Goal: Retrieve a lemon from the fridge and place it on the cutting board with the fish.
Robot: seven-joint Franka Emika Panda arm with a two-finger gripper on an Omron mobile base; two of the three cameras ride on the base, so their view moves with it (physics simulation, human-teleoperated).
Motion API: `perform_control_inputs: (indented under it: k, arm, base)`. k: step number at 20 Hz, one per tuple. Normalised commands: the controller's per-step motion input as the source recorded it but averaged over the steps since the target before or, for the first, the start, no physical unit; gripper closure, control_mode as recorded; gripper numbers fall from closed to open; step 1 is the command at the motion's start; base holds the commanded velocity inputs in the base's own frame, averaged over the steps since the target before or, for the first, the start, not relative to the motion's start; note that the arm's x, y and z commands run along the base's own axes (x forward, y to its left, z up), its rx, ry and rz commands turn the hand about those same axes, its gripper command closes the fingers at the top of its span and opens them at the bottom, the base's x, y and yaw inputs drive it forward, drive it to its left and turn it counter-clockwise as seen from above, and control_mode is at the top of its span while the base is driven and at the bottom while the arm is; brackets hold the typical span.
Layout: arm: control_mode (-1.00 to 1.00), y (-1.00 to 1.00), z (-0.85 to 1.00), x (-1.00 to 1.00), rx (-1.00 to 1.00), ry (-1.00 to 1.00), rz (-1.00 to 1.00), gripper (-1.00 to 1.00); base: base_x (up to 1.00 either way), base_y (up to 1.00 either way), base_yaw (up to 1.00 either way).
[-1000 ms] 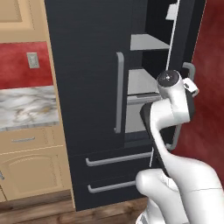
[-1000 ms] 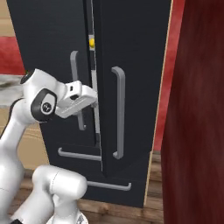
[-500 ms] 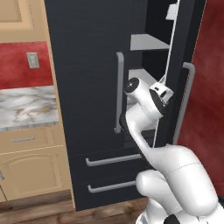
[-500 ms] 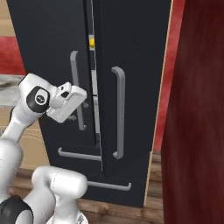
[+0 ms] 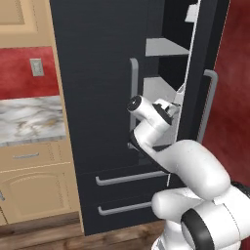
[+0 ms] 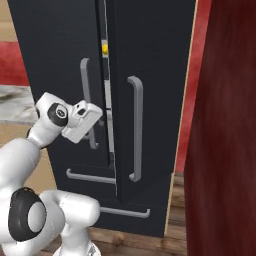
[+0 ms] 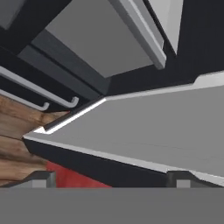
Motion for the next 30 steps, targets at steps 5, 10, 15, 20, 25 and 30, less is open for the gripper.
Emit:
perform_control_inputs:
  k: [5, 10, 15, 20, 25, 30]
  arm:
    - [-1.00, -0.35, -0.47, 0.16, -0.05, 0.02, 0.00, -1.00]
    - [-1.00, -0.33, -0.40, 0.15, -0.06, 0.03, 0.00, -1.00]
    - [-1.00, -0.41, -0.34, 0.07, -0.04, 0.03, 0.00, -1.00]
    - [-1.00, -0.56, -0.12, -0.20, -0.01, 0.08, -0.07, -1.00]
    - [-1.00, -0.90, 0.00, -0.54, 0.00, 0.05, -0.09, -1.00]
    - [-1.00, -0.70, 0.00, -0.46, -0.03, 0.08, -0.12, -1.00]
  base:
    - [0.00, 0.00, 0.00]
    - [0.00, 0.00, 0.00]
    - [0.00, 0.00, 0.00]
    - [0.00, 0.00, 0.00]
    - [0.00, 0.00, 0.00]
    - [0.00, 0.00, 0.00]
